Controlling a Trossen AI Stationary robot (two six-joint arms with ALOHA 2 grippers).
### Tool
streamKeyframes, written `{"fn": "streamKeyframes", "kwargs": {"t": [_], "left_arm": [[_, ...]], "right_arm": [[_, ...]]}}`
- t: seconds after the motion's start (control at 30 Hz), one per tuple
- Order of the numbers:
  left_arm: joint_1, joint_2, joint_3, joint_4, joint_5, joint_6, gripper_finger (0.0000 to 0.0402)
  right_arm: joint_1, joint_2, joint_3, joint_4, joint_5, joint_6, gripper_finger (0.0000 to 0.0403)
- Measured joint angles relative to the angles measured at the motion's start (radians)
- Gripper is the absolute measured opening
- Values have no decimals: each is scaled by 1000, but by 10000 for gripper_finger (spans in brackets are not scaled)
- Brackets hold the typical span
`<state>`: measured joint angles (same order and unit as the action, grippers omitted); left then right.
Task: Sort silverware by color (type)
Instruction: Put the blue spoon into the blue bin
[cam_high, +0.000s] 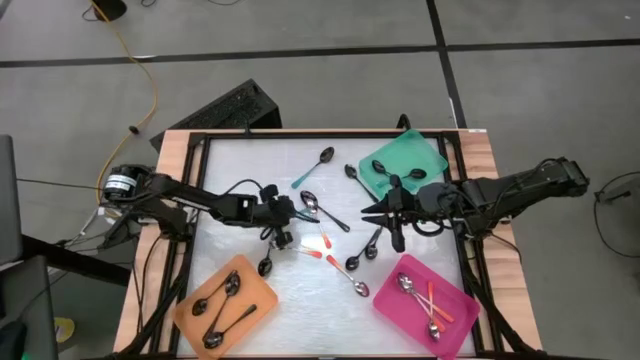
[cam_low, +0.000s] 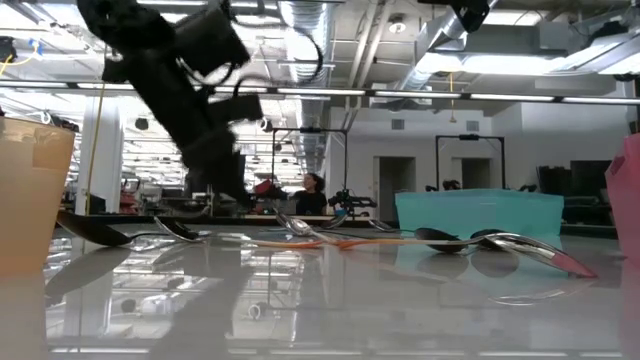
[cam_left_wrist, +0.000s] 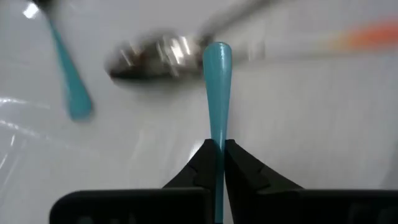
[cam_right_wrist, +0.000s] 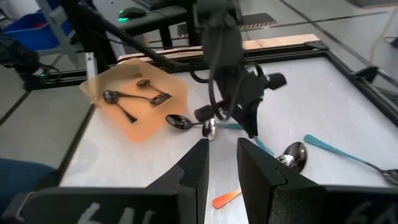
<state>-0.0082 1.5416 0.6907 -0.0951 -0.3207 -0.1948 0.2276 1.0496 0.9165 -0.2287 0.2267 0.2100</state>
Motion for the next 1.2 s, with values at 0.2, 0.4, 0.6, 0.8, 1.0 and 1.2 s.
{"fn": "streamKeyframes", "kwargs": {"t": [0.2, 0.4, 0.6, 0.8, 1.0, 1.2], "left_arm": [[-1, -126, 9, 98, -33, -45, 1], [-4, -269, 5, 344, -43, -19, 1], [-5, -346, 5, 661, 24, 29, 0], [-24, -329, 6, 917, 91, 62, 0], [-39, -312, 6, 1040, 152, 60, 0], [-64, -287, 6, 1054, 159, 62, 0]], "right_arm": [[-1, 0, 0, 7, 73, -1, 95], [-1, 20, 0, 58, 107, -4, 95], [-3, 63, -2, 78, 230, -1, 95], [-28, 169, 1, 284, 197, -70, 96], [-44, 298, 0, 536, 191, -154, 126], [-62, 372, 0, 749, 186, -166, 210]]}}
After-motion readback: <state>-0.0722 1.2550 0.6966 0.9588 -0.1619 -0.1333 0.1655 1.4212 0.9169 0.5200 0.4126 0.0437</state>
